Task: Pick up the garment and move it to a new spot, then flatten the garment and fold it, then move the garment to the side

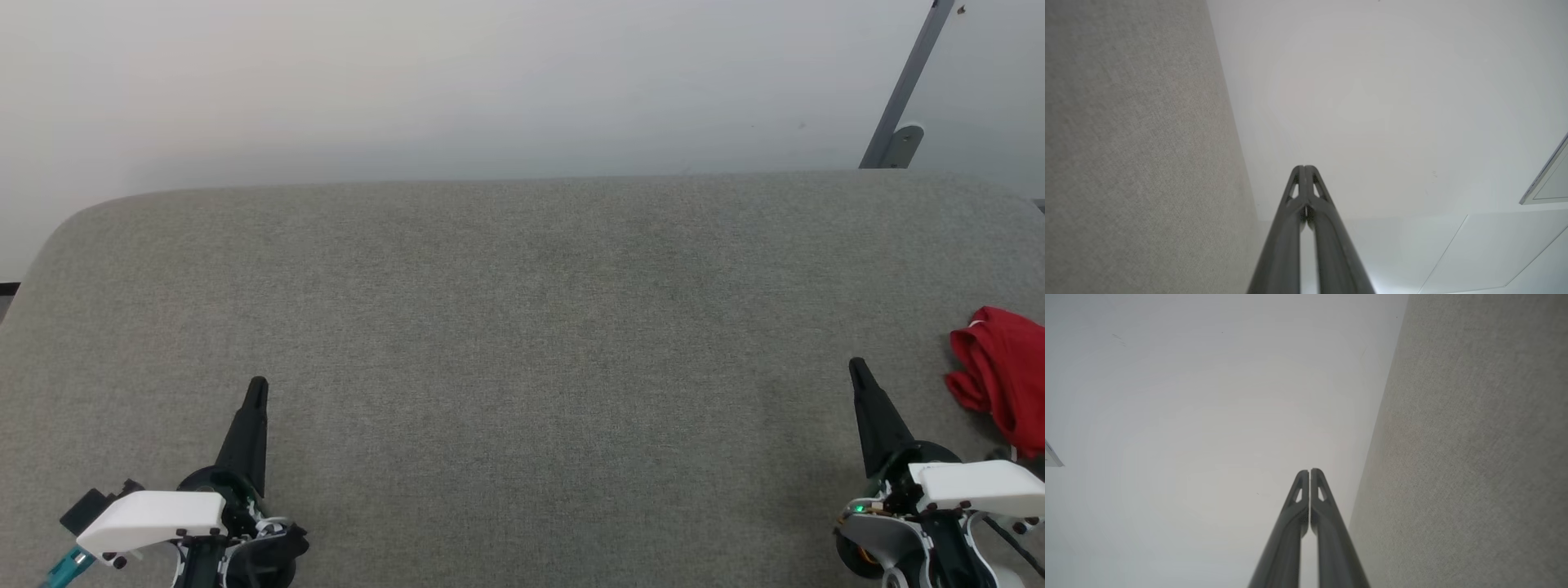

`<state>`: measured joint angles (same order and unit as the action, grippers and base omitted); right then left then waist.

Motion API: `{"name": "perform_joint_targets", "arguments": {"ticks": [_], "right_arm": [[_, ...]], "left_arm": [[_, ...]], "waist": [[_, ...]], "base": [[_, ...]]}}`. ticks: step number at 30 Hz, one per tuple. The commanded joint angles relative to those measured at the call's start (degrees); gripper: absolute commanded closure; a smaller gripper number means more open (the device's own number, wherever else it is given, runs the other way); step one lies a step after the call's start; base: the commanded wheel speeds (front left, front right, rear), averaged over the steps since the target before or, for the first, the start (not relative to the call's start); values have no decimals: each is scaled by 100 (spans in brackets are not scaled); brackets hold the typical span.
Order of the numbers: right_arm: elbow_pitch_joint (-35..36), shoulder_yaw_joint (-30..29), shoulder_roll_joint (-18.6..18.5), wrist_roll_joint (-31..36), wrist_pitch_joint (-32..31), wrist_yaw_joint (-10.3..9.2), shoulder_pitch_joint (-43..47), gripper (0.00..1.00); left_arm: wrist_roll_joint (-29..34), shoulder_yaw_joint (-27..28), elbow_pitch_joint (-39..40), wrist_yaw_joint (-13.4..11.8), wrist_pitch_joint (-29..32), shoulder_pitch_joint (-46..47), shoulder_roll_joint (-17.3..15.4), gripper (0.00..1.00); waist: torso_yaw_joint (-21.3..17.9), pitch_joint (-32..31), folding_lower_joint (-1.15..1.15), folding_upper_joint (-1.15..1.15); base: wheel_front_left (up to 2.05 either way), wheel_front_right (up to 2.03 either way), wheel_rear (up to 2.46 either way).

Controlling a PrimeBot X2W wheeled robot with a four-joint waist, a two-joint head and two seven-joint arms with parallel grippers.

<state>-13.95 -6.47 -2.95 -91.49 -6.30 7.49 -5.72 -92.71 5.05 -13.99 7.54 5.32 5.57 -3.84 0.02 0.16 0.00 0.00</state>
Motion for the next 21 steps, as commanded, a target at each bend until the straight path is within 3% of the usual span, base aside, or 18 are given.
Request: {"name": "perform_joint_targets", "arguments": {"ticks": [1, 21], "right_arm": [[-16, -16, 14, -97, -46, 0, -88, 100], [-15, -12, 14, -101, -32, 0, -69, 100]], "left_arm": [[-83, 33, -6, -11, 34, 102, 6, 100], [-49, 64, -10, -11, 59, 100, 31, 100]], "waist": [[-1, 1, 0, 0], [-2, 2, 0, 0]], "base": [[0, 0, 0], [0, 0, 0]]}}
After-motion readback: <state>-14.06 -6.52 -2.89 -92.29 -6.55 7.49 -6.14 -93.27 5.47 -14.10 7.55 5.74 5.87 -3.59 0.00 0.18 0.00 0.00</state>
